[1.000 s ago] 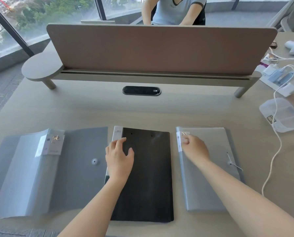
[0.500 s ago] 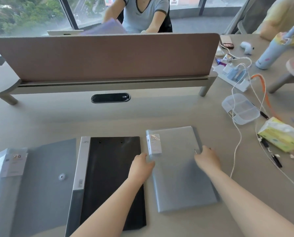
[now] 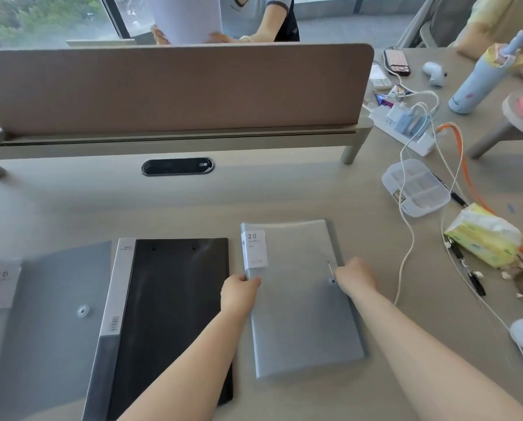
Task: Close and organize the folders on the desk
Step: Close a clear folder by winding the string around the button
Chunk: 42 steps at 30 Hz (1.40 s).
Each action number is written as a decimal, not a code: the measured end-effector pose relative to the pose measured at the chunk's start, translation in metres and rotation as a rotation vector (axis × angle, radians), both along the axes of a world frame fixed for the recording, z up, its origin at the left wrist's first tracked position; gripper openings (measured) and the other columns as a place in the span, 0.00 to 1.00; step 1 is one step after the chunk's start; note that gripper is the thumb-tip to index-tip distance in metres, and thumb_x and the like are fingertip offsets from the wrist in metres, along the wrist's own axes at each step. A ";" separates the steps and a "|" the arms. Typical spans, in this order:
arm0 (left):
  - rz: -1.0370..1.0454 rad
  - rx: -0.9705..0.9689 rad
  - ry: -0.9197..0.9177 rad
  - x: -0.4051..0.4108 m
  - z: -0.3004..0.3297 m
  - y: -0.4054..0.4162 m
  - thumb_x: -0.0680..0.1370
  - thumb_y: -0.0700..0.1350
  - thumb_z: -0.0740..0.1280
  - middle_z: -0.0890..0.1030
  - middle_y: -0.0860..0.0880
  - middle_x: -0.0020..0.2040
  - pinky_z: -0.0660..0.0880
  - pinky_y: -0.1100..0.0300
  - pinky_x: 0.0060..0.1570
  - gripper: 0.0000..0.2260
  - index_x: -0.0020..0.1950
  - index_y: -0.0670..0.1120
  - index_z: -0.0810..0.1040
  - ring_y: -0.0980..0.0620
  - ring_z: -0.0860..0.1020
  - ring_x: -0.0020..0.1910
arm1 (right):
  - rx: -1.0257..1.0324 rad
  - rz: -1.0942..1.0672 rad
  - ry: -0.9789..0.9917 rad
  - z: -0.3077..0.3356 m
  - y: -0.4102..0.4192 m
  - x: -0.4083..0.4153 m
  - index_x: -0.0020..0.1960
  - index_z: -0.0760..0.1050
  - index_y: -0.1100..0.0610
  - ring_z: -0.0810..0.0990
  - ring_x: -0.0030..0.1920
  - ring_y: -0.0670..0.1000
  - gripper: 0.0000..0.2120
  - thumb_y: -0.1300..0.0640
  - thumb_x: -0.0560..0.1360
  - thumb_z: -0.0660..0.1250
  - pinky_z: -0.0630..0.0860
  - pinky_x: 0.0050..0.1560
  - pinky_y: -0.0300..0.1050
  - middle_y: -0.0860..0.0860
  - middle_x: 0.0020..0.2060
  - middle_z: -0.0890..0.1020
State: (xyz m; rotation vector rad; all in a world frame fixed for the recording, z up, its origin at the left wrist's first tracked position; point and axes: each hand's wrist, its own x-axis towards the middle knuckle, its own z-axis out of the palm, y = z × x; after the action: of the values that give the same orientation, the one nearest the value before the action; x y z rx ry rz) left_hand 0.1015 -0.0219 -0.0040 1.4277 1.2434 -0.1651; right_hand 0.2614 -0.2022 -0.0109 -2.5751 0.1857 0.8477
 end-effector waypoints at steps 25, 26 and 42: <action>0.253 0.074 -0.290 -0.137 0.065 0.137 0.74 0.46 0.70 0.86 0.41 0.47 0.81 0.40 0.53 0.05 0.42 0.53 0.86 0.43 0.84 0.43 | 0.400 0.122 0.047 -0.004 0.136 -0.094 0.35 0.72 0.55 0.82 0.38 0.59 0.10 0.57 0.75 0.68 0.81 0.45 0.62 0.55 0.33 0.81; 0.254 0.100 -0.279 -0.146 0.062 0.141 0.73 0.46 0.70 0.86 0.41 0.47 0.80 0.41 0.53 0.06 0.41 0.54 0.86 0.44 0.83 0.42 | 0.393 0.139 0.057 -0.007 0.140 -0.100 0.35 0.72 0.55 0.82 0.36 0.59 0.10 0.58 0.74 0.68 0.81 0.44 0.63 0.55 0.31 0.81; -0.042 0.502 0.020 -0.192 0.014 0.169 0.78 0.48 0.66 0.74 0.47 0.50 0.70 0.58 0.44 0.08 0.51 0.47 0.82 0.50 0.77 0.46 | 0.245 0.282 -0.016 -0.009 0.172 -0.147 0.40 0.72 0.55 0.82 0.40 0.60 0.10 0.51 0.73 0.69 0.81 0.44 0.55 0.52 0.34 0.79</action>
State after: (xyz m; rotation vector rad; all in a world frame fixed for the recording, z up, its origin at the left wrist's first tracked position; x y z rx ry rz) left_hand -0.0909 0.1474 0.0096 1.8850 1.3280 0.1155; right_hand 0.1143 -0.0306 -0.0199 -2.4063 -0.2768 0.8860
